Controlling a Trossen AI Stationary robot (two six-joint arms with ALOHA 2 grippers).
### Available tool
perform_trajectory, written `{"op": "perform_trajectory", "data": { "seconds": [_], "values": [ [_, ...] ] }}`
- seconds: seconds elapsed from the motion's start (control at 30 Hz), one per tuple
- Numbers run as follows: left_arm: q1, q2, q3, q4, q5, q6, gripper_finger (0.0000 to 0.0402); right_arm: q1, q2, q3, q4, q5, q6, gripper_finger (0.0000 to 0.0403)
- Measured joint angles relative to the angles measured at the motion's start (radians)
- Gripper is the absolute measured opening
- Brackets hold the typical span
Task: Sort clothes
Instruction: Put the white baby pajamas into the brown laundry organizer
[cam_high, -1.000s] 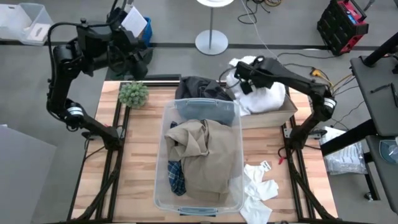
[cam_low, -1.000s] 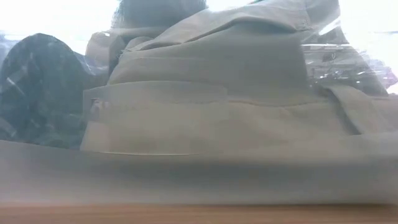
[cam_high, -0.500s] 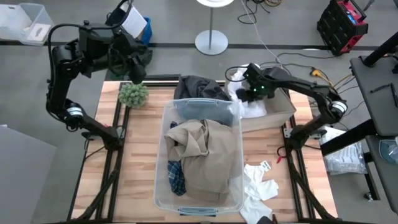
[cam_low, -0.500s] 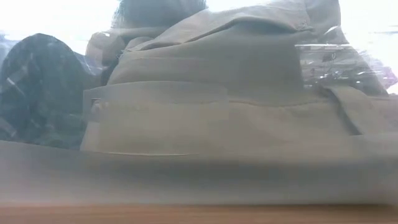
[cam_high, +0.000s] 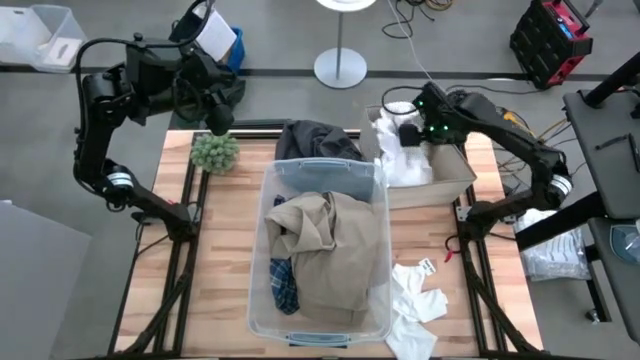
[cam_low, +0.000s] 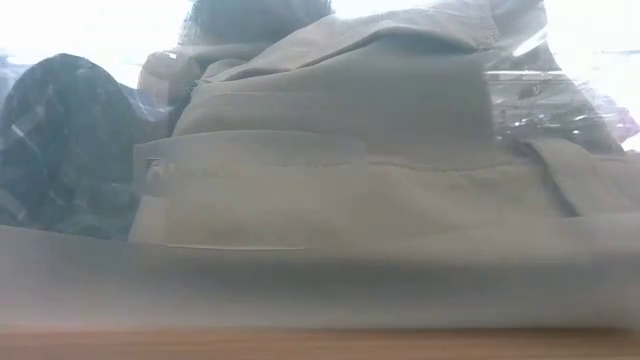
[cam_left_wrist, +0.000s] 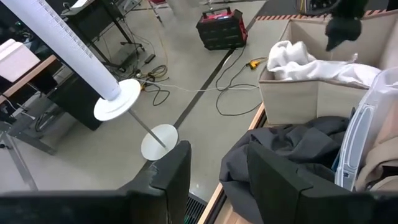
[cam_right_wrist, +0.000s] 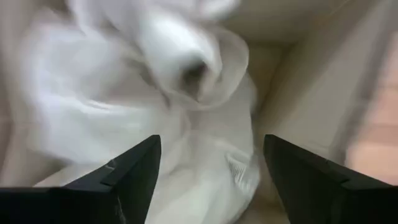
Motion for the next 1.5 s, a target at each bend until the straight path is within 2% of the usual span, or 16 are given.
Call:
{"op": "perform_trajectory", "data": {
  "seconds": [0.13, 0.27, 0.37, 0.5, 0.6, 0.63, 0.7, 0.77, 0.87, 1.0, 1.17, 1.27, 1.37, 1.5],
  "values": [
    [0.000, 0.003, 0.000, 0.005, 0.000, -0.004, 0.0137, 0.002, -0.034, 0.052, 0.001, 0.066, -0.040, 0.0274],
    [0.000, 0.013, -0.001, 0.016, 0.000, -0.004, 0.0137, 0.021, -0.033, 0.053, 0.151, 0.055, -0.070, 0.0236],
    [0.000, 0.021, -0.001, 0.015, 0.000, -0.004, 0.0137, 0.041, -0.036, 0.053, 0.206, 0.059, -0.122, 0.0185],
    [0.000, 0.028, -0.001, 0.014, 0.000, -0.008, 0.0137, 0.044, 0.008, 0.029, 0.267, 0.113, -0.199, 0.0094],
    [0.000, 0.029, -0.001, 0.012, 0.000, -0.016, 0.0137, 0.042, 0.085, -0.021, 0.285, 0.082, -0.211, 0.0027],
    [0.000, 0.029, -0.001, 0.012, 0.000, -0.020, 0.0137, 0.043, 0.115, -0.041, 0.280, 0.045, -0.212, 0.0020],
    [0.000, 0.027, -0.001, 0.011, 0.000, -0.028, 0.0137, 0.050, 0.182, -0.089, 0.270, -0.058, -0.218, 0.0016],
    [0.000, 0.026, -0.001, 0.006, 0.000, -0.035, 0.0137, 0.054, 0.241, -0.121, 0.250, -0.111, -0.209, 0.0011],
    [0.000, 0.023, -0.001, -0.013, 0.000, -0.040, 0.0137, 0.055, 0.261, -0.119, 0.177, -0.043, -0.215, 0.0009],
    [0.000, 0.022, -0.001, -0.053, 0.000, -0.051, 0.0137, 0.076, 0.177, -0.043, 0.164, -0.007, -0.202, 0.0009],
    [0.000, 0.022, -0.001, -0.058, 0.000, -0.056, 0.0137, 0.133, -0.028, 0.089, 0.114, -0.118, -0.198, 0.0009],
    [0.000, 0.024, -0.001, -0.038, 0.000, -0.040, 0.0137, 0.232, -0.145, 0.101, 0.106, -0.192, -0.180, 0.0009],
    [0.000, 0.027, -0.001, -0.002, 0.000, -0.022, 0.0137, 0.385, -0.253, 0.086, 0.090, -0.261, -0.104, 0.0013],
    [0.000, 0.029, -0.001, 0.062, 0.001, 0.000, 0.0137, 0.637, -0.321, 0.042, 0.089, -0.233, -0.018, 0.0015]
  ]
}}
